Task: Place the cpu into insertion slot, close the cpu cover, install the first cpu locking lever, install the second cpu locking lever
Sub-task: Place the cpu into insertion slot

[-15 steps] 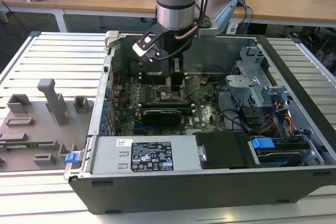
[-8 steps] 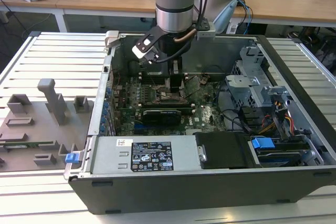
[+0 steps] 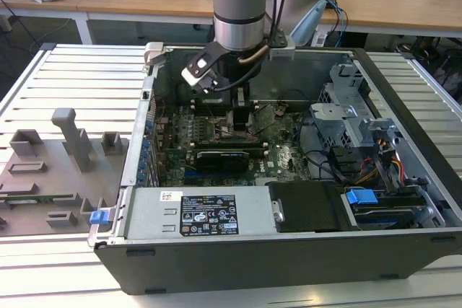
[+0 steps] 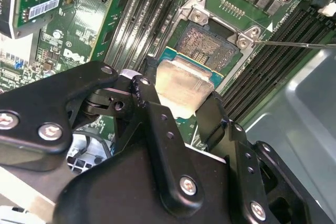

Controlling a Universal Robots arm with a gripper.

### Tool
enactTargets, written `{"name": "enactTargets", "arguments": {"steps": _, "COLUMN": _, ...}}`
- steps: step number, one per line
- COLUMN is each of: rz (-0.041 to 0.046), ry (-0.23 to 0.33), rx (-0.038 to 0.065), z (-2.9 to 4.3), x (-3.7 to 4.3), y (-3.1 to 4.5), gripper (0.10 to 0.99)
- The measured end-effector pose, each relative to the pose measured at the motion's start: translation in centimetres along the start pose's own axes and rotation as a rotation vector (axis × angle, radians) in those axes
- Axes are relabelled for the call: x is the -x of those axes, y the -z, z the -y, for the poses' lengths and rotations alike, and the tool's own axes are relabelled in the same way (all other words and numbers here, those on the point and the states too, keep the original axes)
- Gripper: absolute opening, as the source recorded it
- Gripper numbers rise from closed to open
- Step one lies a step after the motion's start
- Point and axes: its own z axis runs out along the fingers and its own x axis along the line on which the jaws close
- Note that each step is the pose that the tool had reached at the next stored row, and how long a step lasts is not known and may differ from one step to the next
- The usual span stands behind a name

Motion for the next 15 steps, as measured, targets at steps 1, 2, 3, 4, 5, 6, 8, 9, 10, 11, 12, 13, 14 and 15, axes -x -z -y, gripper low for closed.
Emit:
{"name": "enactTargets", "arguments": {"steps": 1, "rz": -0.0001, "ry": 0.0, "rx": 0.0, "z": 0.01, "x": 0.0, "y": -0.08, "gripper": 0.541}}
{"name": "enactTargets", "arguments": {"steps": 2, "rz": 0.0, "ry": 0.0, "rx": 0.0, "z": 0.02, "x": 0.01, "y": -0.19, "gripper": 0.541}}
{"name": "enactTargets", "arguments": {"steps": 3, "rz": -0.0001, "ry": 0.0, "rx": 0.0, "z": 0.03, "x": 0.01, "y": -0.25, "gripper": 0.541}}
{"name": "enactTargets", "arguments": {"steps": 4, "rz": 0.0, "ry": 0.0, "rx": 0.0, "z": 0.05, "x": 0.01, "y": -0.41, "gripper": 0.541}}
{"name": "enactTargets", "arguments": {"steps": 5, "rz": 0.0, "ry": 0.0, "rx": 0.0, "z": 0.06, "x": 0.01, "y": -0.47, "gripper": 0.541}}
{"name": "enactTargets", "arguments": {"steps": 6, "rz": -0.0001, "ry": 0.0, "rx": 0.0, "z": 0.06, "x": 0.01, "y": -0.52, "gripper": 0.541}}
{"name": "enactTargets", "arguments": {"steps": 8, "rz": 0.0, "ry": 0.0, "rx": 0.0, "z": 0.08, "x": 0.01, "y": -0.72, "gripper": 0.541}}
{"name": "enactTargets", "arguments": {"steps": 9, "rz": -0.0001, "ry": 0.0, "rx": 0.0, "z": 0.09, "x": 0.02, "y": -0.8, "gripper": 0.541}}
{"name": "enactTargets", "arguments": {"steps": 10, "rz": -0.0001, "ry": 0.0, "rx": 0.0, "z": 0.09, "x": 0.02, "y": -0.86, "gripper": 0.541}}
{"name": "enactTargets", "arguments": {"steps": 11, "rz": -0.0001, "ry": 0.0, "rx": 0.0, "z": 0.1, "x": 0.02, "y": -0.96, "gripper": 0.541}}
{"name": "enactTargets", "arguments": {"steps": 12, "rz": -0.0001, "ry": 0.0, "rx": 0.0, "z": 0.1, "x": 0.02, "y": -1.02, "gripper": 0.541}}
{"name": "enactTargets", "arguments": {"steps": 13, "rz": -0.0001, "ry": 0.0, "rx": 0.0, "z": 0.11, "x": 0.02, "y": -1.09, "gripper": 0.541}}
{"name": "enactTargets", "arguments": {"steps": 14, "rz": -0.0001, "ry": 0.0, "rx": 0.0, "z": 0.13, "x": 0.02, "y": -1.26, "gripper": 0.541}}
{"name": "enactTargets", "arguments": {"steps": 15, "rz": -0.0001, "ry": 0.0, "rx": 0.0, "z": 0.14, "x": 0.02, "y": -1.38, "gripper": 0.541}}
